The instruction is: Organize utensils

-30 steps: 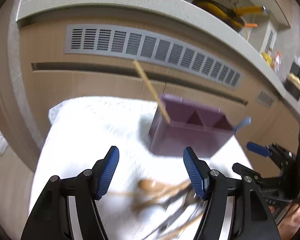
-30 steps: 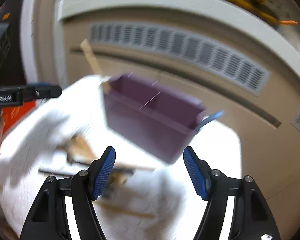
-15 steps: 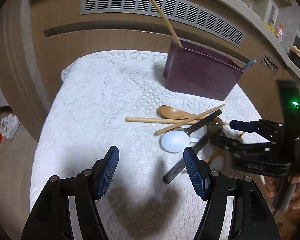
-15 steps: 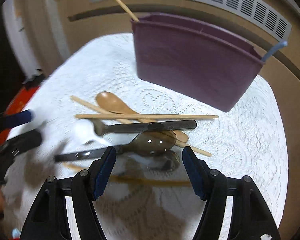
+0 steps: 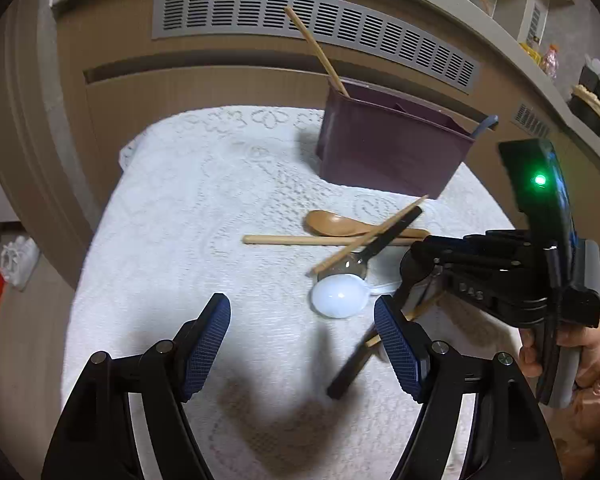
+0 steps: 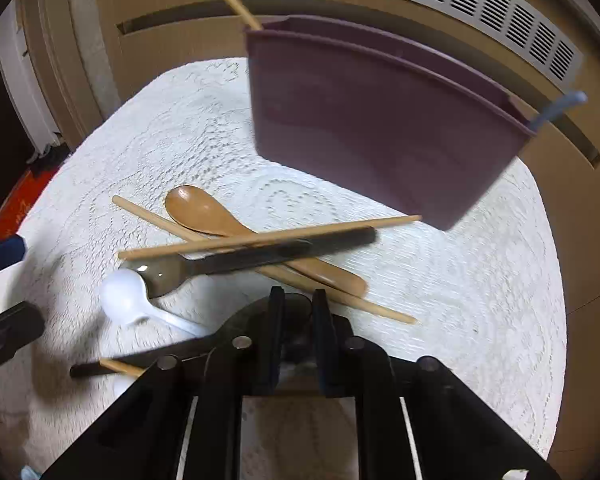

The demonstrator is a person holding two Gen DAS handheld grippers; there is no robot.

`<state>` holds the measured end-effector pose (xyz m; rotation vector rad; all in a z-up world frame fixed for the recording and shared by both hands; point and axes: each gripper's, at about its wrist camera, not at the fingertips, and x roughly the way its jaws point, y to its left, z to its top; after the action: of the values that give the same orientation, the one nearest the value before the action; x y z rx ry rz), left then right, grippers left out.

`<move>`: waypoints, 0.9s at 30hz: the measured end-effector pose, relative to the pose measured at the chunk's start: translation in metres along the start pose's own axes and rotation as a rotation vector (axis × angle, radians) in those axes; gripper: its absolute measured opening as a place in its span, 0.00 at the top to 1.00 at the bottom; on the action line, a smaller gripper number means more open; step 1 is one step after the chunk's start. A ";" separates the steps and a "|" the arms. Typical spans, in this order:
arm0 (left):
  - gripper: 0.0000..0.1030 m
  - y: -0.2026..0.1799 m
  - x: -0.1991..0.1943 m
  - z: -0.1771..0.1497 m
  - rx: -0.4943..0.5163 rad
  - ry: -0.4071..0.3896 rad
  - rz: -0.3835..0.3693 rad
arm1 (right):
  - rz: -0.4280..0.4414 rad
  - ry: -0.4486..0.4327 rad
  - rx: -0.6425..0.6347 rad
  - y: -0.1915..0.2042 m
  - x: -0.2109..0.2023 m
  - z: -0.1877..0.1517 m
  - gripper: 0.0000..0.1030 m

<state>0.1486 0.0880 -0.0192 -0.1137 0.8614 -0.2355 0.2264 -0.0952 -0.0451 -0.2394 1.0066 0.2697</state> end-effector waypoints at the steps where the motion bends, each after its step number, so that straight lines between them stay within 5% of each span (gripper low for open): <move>1: 0.27 -0.001 0.001 0.001 -0.001 0.004 -0.010 | -0.004 -0.009 0.000 -0.004 -0.004 -0.002 0.94; 20: 0.27 -0.077 0.044 0.012 0.209 0.142 -0.192 | 0.044 -0.037 0.156 -0.112 -0.047 -0.044 0.96; 25: 0.27 -0.089 0.050 0.010 0.242 0.153 -0.180 | 0.013 -0.016 0.183 -0.115 -0.047 -0.056 0.67; 27: 0.27 -0.089 0.051 0.009 0.251 0.147 -0.163 | 0.088 0.000 0.213 -0.114 -0.049 -0.060 0.66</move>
<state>0.1733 -0.0112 -0.0336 0.0686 0.9628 -0.5077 0.1915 -0.2269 -0.0260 -0.0021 1.0388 0.2402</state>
